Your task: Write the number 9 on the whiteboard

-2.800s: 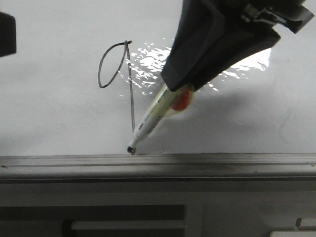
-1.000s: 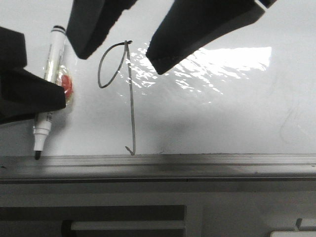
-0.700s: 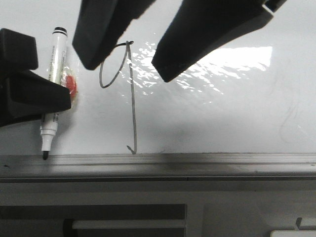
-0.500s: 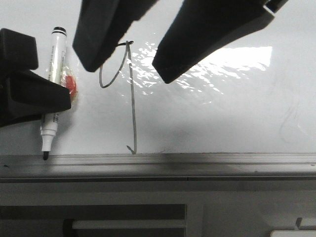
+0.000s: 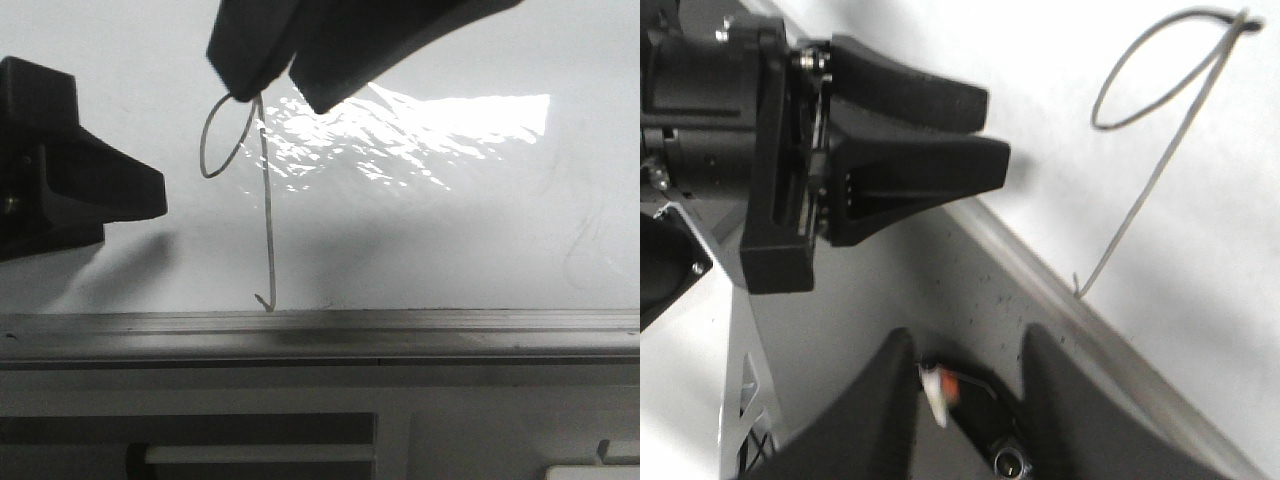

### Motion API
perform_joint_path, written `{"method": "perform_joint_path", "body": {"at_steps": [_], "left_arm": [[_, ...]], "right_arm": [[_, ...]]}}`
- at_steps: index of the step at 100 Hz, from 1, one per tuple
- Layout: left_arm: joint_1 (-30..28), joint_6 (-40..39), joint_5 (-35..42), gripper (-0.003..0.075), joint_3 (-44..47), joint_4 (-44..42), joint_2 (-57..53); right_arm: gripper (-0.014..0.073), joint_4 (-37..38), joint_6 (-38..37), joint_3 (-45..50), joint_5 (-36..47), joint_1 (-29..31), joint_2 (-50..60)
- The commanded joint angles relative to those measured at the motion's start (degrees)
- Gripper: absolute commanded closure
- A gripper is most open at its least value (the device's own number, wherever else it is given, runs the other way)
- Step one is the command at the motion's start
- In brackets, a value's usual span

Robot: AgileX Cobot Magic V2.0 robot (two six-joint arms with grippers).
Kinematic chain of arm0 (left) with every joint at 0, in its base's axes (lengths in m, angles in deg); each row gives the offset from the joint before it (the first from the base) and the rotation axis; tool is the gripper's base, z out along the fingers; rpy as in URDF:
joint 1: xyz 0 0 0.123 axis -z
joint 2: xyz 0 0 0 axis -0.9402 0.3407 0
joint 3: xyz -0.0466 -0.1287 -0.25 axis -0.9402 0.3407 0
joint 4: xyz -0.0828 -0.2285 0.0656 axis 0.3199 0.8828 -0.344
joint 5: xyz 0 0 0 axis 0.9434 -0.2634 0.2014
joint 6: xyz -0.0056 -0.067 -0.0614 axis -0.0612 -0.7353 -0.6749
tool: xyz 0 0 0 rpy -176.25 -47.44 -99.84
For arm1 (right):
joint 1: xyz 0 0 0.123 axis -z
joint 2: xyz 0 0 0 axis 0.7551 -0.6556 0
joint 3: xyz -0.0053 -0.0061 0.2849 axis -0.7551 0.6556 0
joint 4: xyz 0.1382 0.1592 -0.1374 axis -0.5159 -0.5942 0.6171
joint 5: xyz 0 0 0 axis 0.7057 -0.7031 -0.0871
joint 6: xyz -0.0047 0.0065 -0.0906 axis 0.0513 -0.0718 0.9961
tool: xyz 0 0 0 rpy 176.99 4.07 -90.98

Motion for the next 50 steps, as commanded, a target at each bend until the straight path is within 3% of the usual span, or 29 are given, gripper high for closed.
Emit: {"method": "perform_joint_path", "body": {"at_steps": [1, 9, 22, 29, 41, 50], "left_arm": [[-0.2, -0.3, 3.9, 0.0343, -1.3, -0.5, -2.1], [-0.2, -0.3, 4.2, 0.0344, -1.3, -0.9, -4.2], [-0.2, 0.2, 4.2, 0.0373, -1.2, -5.2, -8.4], [-0.2, 0.2, 3.8, 0.0470, -1.2, -7.2, -11.2], [-0.2, 0.2, 3.4, 0.0720, -1.2, -10.3, -16.7], [-0.2, 0.3, 2.8, 0.0741, -1.0, -14.7, -21.6]], "right_arm": [[0.0547, 1.9, 0.3, -0.5, 5.8, 0.1, 3.3], [0.0665, 3.5, 0.3, 1.5, 9.0, 0.1, 5.8], [0.0653, 7.0, 0.3, 6.1, 16.2, 0.1, 11.0], [0.0653, 9.6, 0.3, 9.3, 19.9, 0.1, 14.4], [0.0653, 14.3, 0.3, 15.7, 25.7, 0.1, 21.2], [0.0653, 16.7, 0.3, 21.1, 30.3, 0.1, 27.5]]}}
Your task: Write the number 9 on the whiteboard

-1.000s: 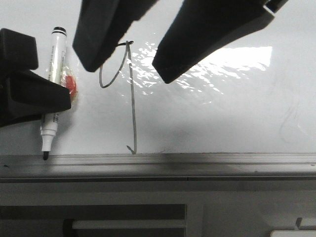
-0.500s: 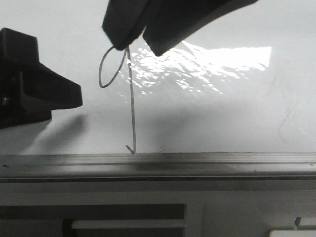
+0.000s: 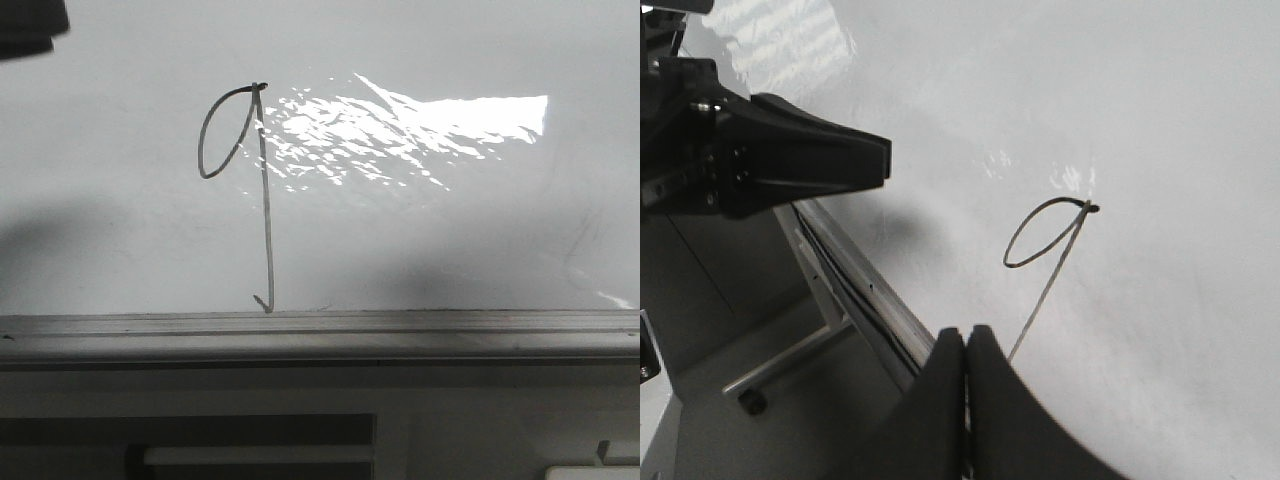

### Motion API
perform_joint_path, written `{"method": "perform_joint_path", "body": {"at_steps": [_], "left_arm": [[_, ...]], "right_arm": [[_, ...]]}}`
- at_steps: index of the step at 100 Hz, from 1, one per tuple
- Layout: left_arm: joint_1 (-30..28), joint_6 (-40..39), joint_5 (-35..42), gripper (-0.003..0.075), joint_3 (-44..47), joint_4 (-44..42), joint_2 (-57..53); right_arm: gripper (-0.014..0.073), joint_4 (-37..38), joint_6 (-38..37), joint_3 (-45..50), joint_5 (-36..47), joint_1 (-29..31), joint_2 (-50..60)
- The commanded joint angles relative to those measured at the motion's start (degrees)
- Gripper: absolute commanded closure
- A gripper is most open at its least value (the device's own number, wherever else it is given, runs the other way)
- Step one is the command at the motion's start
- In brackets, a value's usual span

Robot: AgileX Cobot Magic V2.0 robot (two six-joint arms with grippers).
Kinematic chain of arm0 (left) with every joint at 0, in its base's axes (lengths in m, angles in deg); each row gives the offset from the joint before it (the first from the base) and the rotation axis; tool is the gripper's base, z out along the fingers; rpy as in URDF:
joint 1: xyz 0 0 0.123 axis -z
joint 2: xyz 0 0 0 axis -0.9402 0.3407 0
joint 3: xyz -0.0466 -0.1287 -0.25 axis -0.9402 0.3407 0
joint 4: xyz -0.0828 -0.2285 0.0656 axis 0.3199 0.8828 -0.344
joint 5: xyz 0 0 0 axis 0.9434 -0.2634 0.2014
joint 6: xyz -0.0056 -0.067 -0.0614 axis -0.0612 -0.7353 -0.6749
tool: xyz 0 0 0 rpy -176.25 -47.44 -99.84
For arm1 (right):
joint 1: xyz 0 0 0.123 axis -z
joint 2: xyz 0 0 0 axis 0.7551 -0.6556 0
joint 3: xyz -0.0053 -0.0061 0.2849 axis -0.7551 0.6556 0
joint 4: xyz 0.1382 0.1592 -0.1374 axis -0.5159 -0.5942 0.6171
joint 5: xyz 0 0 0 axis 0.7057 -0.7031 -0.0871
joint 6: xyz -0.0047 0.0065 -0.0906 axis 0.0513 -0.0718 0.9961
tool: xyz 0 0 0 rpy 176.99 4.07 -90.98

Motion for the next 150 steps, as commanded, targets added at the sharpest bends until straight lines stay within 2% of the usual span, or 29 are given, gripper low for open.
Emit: {"method": "perform_joint_path", "body": {"at_steps": [1, 20, 32, 44, 60, 150], "left_arm": [[0.1, 0.3, 3.2, 0.0741, -1.2, -5.3, -4.4], [0.1, 0.3, 0.3, 0.0741, 1.6, -13.8, -16.3], [0.1, 0.3, -7.4, 0.0741, 4.6, -18.5, -24.7], [0.1, 0.3, -15.5, 0.0741, 7.2, -18.4, -31.9], [0.1, 0.3, -18.7, 0.0741, 8.8, -18.4, -37.8], [0.1, 0.3, -17.1, 0.0741, 10.9, -18.4, -38.2]], "right_arm": [[0.0653, 3.8, 0.3, 3.0, 9.7, 0.1, 6.2], [0.0653, 6.4, 0.3, 14.6, 19.3, 0.3, 20.9], [0.0653, 7.9, 0.3, 21.1, 19.1, 0.3, 30.6], [0.0653, 7.8, 0.3, 26.1, 18.2, 0.3, 38.1], [0.0654, 7.8, 0.3, 29.3, 17.9, 0.3, 44.4], [0.0654, 7.8, 0.3, 29.7, 17.9, 0.3, 45.2]]}}
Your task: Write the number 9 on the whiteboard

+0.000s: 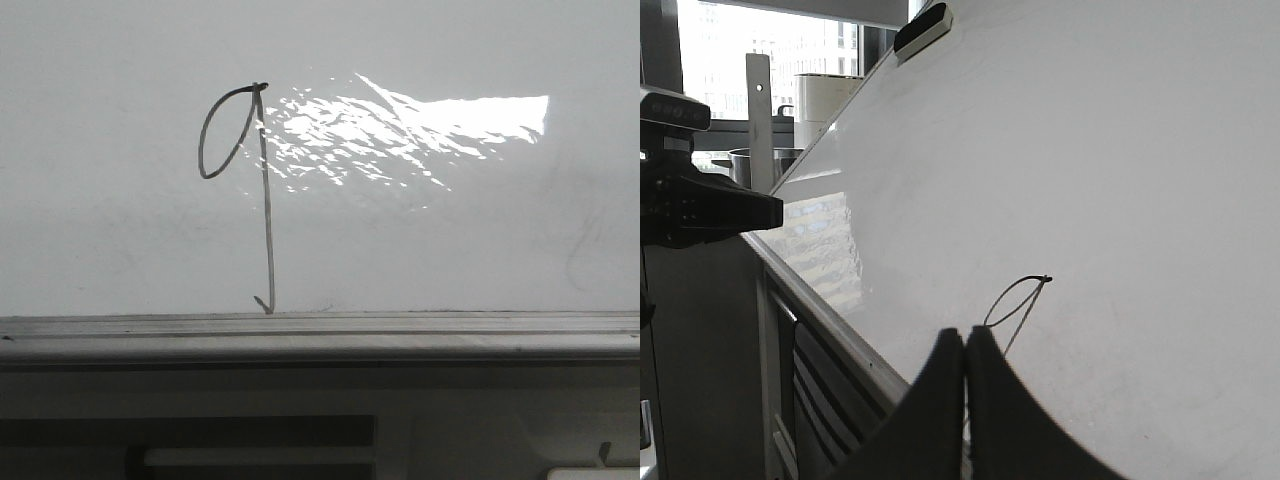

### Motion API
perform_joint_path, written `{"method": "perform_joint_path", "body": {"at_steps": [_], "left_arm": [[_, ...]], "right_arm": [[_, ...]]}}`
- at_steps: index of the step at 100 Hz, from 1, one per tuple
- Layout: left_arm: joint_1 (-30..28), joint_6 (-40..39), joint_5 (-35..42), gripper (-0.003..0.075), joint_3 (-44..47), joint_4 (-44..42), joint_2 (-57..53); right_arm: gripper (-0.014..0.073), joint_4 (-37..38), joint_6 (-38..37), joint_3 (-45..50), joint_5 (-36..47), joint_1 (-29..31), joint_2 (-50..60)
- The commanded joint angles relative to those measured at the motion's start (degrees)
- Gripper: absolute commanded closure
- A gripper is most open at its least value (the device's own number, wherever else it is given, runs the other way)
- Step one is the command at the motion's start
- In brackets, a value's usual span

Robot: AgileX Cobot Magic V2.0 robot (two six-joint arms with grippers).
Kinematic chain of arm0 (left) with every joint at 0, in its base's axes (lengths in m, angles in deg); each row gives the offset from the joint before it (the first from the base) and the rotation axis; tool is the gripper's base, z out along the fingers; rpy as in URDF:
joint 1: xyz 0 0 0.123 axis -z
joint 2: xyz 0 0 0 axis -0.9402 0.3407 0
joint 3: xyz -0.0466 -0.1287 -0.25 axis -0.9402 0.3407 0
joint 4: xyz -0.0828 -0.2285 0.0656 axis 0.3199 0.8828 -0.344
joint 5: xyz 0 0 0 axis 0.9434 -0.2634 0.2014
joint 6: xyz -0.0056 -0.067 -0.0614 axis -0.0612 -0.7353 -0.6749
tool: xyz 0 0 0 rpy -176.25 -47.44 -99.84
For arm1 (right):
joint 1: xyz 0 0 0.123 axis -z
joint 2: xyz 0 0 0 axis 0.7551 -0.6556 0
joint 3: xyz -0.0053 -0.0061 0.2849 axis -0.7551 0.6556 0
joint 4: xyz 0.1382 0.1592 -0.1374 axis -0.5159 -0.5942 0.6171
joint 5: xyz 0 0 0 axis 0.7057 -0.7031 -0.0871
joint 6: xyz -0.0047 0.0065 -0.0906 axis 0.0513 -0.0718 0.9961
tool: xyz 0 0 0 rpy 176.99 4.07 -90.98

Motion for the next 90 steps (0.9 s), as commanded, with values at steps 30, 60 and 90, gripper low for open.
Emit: {"method": "perform_joint_path", "body": {"at_steps": [30, 60, 90], "left_arm": [[-9.8, 0.0, 1.7, 0.0741, 8.6, 0.0, -2.4], [-29.3, 0.0, -2.9, 0.0741, 8.8, -0.2, -8.8], [-43.6, 0.0, -6.8, 0.0741, 8.8, -7.4, -8.8]], "right_arm": [[0.0654, 0.9, 0.2, -1.5, 4.3, 0.3, -0.7], [0.0654, 0.9, 0.2, -1.5, 4.2, 0.3, -0.7], [0.0654, 0.9, 0.2, -1.5, 4.2, 0.3, -0.7]]}}
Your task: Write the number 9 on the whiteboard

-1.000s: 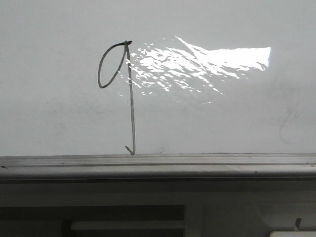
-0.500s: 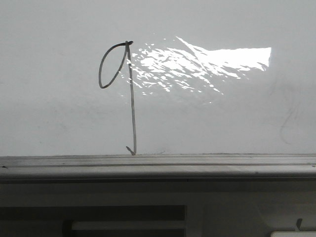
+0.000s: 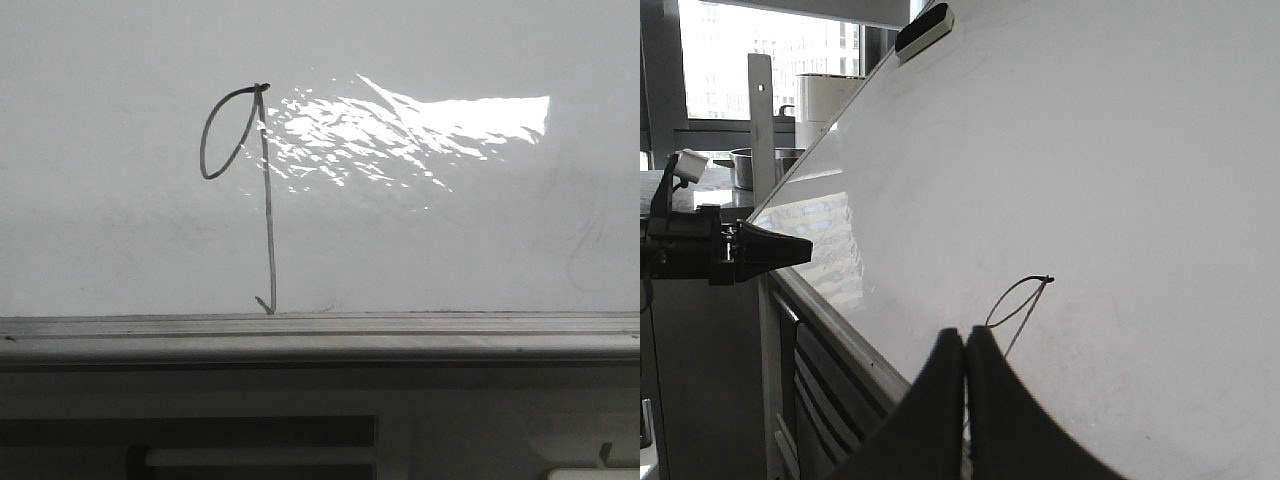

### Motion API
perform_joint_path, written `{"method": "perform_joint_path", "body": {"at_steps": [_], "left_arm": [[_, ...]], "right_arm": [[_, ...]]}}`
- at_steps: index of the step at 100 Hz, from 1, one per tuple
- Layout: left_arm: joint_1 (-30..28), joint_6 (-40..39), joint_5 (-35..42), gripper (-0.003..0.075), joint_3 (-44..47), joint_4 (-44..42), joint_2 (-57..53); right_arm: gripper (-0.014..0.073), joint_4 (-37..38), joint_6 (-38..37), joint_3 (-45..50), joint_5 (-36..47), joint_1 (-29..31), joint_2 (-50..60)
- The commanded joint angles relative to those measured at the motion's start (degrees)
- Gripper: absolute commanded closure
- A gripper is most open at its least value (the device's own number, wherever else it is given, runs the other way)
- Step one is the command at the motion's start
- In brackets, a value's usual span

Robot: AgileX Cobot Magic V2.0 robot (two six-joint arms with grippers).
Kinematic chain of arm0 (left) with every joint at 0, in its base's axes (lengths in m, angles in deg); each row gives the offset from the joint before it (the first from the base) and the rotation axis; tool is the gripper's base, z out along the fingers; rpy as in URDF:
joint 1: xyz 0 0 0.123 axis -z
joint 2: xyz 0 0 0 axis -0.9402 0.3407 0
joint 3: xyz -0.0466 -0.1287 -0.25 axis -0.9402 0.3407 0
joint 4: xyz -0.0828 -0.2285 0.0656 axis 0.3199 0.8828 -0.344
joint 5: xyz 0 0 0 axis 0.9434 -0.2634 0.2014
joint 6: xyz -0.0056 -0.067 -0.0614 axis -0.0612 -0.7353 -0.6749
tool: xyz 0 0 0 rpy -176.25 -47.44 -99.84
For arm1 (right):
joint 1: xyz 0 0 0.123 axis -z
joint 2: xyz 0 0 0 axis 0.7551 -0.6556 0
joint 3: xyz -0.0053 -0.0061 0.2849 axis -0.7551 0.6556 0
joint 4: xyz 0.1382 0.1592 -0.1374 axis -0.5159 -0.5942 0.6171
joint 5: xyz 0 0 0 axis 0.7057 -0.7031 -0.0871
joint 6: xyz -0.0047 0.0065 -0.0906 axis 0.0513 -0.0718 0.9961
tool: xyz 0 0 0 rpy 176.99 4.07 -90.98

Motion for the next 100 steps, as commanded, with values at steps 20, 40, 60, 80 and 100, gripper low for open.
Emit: {"method": "perform_joint_path", "body": {"at_steps": [20, 40, 60, 80, 100], "left_arm": [[-5.2, -0.1, -6.6, 0.0741, 1.1, -1.3, -1.5], [-8.3, -0.1, -6.6, 0.0741, 1.1, -1.5, -1.5], [-8.3, -0.1, -6.6, 0.0741, 1.1, -1.5, -1.5], [-8.3, -0.1, -6.6, 0.0741, 1.1, -1.5, -1.5], [-8.3, -0.1, -6.6, 0.0741, 1.1, -1.5, -1.5]], "right_arm": [[0.0654, 0.9, 0.2, -1.5, 4.3, 0.3, -0.7], [0.0654, 0.9, 0.2, -1.5, 4.3, 0.3, -0.7], [0.0654, 0.9, 0.2, -1.5, 4.3, 0.3, -0.7], [0.0654, 0.9, 0.2, -1.5, 4.3, 0.3, -0.7], [0.0654, 0.9, 0.2, -1.2, 4.8, 0.3, -0.7]]}}
